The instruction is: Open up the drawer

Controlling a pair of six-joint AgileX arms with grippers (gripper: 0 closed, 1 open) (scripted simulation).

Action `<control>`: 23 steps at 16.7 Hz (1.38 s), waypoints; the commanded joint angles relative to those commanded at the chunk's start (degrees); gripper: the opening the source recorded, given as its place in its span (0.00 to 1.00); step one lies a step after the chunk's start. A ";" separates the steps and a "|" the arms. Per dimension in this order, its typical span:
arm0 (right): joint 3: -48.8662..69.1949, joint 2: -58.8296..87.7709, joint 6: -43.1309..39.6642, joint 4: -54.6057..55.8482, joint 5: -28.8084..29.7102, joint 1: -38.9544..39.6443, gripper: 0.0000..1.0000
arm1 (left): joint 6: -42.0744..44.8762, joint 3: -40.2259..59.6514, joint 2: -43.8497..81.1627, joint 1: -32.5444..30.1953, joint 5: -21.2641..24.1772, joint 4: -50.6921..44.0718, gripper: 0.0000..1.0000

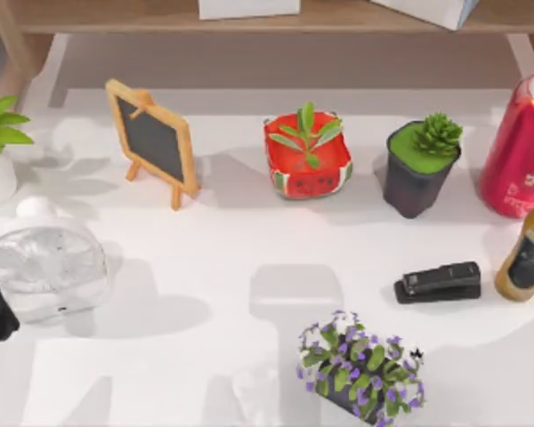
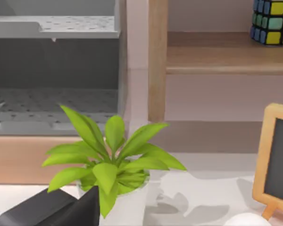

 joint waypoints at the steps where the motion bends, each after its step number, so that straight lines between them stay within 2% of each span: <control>1: 0.52 0.22 0.00 -0.29 0.10 0.10 1.00 | 0.00 0.00 0.00 0.00 0.00 0.00 1.00; 4: 0.58 0.25 0.00 -0.33 0.12 0.11 1.00 | 0.00 0.00 0.00 0.00 0.00 0.00 1.00; 17: 0.58 0.25 0.00 -0.33 0.12 0.11 0.02 | 0.00 0.00 0.00 0.00 0.00 0.00 1.00; 23: 0.58 0.25 0.00 -0.33 0.12 0.11 0.00 | 0.00 0.00 0.00 0.00 0.00 0.00 1.00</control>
